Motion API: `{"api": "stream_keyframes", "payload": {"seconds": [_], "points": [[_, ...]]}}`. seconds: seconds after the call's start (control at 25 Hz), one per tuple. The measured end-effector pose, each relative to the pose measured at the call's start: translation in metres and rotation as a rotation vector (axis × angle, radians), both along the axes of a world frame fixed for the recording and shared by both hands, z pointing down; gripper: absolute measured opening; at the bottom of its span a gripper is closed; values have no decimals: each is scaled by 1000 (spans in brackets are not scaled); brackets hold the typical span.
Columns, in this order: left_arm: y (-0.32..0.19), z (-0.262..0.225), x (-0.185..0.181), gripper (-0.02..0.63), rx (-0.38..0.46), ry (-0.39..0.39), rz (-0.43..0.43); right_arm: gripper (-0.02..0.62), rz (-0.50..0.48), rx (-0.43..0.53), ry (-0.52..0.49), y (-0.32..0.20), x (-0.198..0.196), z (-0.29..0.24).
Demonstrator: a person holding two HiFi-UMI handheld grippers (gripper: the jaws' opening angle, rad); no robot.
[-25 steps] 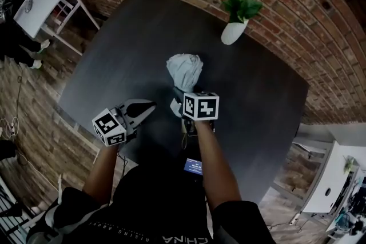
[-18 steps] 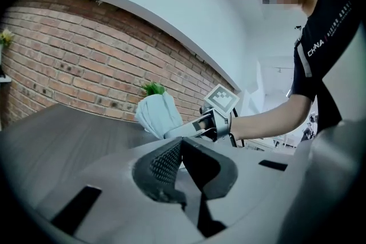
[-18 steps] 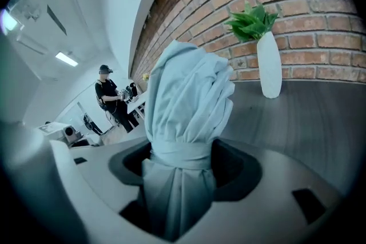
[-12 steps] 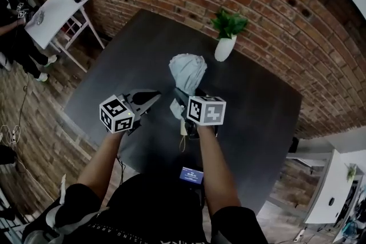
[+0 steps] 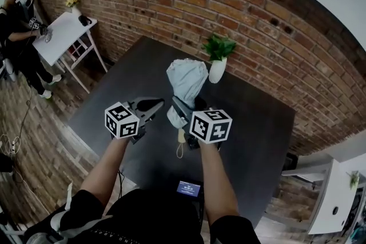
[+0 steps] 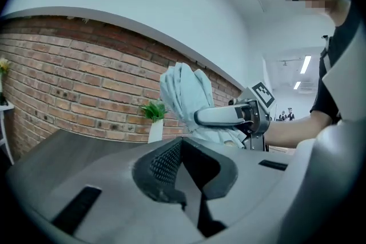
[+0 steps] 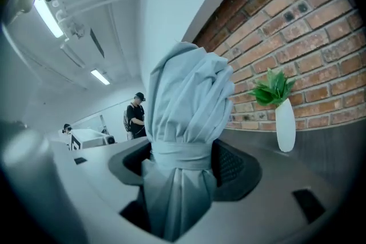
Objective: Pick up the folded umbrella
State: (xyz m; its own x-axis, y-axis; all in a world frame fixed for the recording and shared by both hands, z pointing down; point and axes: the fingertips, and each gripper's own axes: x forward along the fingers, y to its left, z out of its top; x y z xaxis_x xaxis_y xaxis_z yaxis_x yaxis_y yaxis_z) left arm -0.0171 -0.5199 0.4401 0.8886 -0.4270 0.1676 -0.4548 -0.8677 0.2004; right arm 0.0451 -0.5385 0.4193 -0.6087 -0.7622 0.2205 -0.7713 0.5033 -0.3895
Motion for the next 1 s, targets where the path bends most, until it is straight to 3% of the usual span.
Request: {"api": "stream_keyframes", "payload": {"seconds": [0.68,1.0], "points": [[48,-25,11,3,43,72,-12,302,-34,60,-101,47,2,-21],[68,-25,22,3,46,94,-14,302,-45,55,-99,67,10,-15]]}}
